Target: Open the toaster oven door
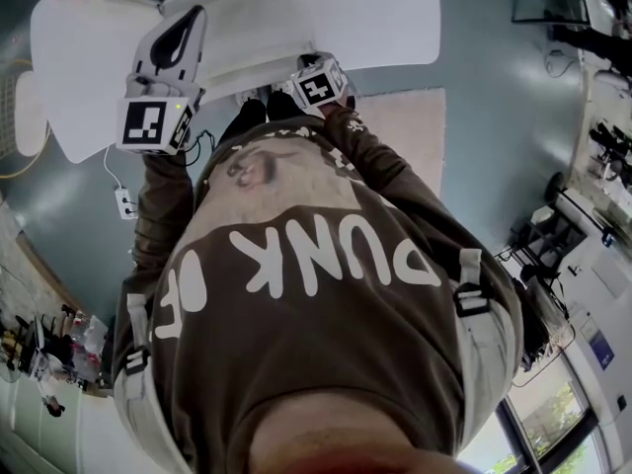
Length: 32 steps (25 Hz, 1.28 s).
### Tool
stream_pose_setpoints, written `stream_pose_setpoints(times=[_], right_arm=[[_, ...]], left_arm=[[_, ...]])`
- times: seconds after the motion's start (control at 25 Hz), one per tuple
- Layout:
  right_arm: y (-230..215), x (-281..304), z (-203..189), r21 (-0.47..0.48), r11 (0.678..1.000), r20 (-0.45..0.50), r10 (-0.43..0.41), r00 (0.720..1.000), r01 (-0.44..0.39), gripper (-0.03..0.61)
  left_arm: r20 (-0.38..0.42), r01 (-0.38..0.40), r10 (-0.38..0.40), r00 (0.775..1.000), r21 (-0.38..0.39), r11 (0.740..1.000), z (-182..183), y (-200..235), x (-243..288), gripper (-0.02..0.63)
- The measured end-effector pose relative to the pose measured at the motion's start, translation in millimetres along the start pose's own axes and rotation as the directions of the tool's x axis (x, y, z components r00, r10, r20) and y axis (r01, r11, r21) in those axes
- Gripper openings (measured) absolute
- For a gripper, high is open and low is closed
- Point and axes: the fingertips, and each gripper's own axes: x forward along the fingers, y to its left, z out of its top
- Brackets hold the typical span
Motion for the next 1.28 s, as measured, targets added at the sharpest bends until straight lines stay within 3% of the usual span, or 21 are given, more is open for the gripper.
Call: stream_pose_setpoints(times=[0.28,0.44,0.56,0.68,0.8,0.96,1.04,1.16,1.28], right_arm=[[2,-4,-3,-0.01,0.999,0.033,0.035,0.999,-0.035,0.014],[-29,-16,-28,-0.012,1.0,0.014,-0.019,1.0,0.02,0.021],[-78,-42,-16,0.033,0.996,0.149,-0.088,0.985,0.084,0.021],[-103,-92,62,-0.01,0.993,0.399,-0.104,0.911,0.118,0.021],[-74,-140,154,-0.155,0.983,0.609,0.014,0.793,0.102,0.02],[2,-190,235,-0.34,0.938,0.744,0.222,0.631,0.071,0.02],[35,-204,254,-0.403,0.913,0.767,0.299,0.568,0.063,0.02],[64,-214,269,-0.437,0.898,0.784,0.355,0.51,0.047,0.018],[71,-215,277,-0.432,0.901,0.796,0.36,0.486,0.042,0.012]], left_arm=[[0.002,0.006,-0.006,1.0,0.001,1.0,0,-7,0,0.003],[0.002,-0.005,0.005,1.0,-0.002,1.0,1,-3,-2,0.003],[0.005,-0.016,0.016,1.0,-0.005,1.0,2,1,-4,0.003],[0.007,-0.029,0.029,1.0,-0.008,1.0,0,6,-7,0.003],[-0.001,-0.035,0.035,0.999,-0.007,0.999,-3,8,-7,0.003],[-0.01,-0.031,0.031,0.999,0.002,1.0,-3,9,-4,0.003],[-0.006,-0.035,0.035,0.999,0.007,0.999,0,13,-3,0.003],[-0.005,-0.044,0.044,0.999,0.017,0.999,1,21,-4,0.003],[-0.005,-0.049,0.049,0.999,0.017,0.999,0,26,-5,0.003]])
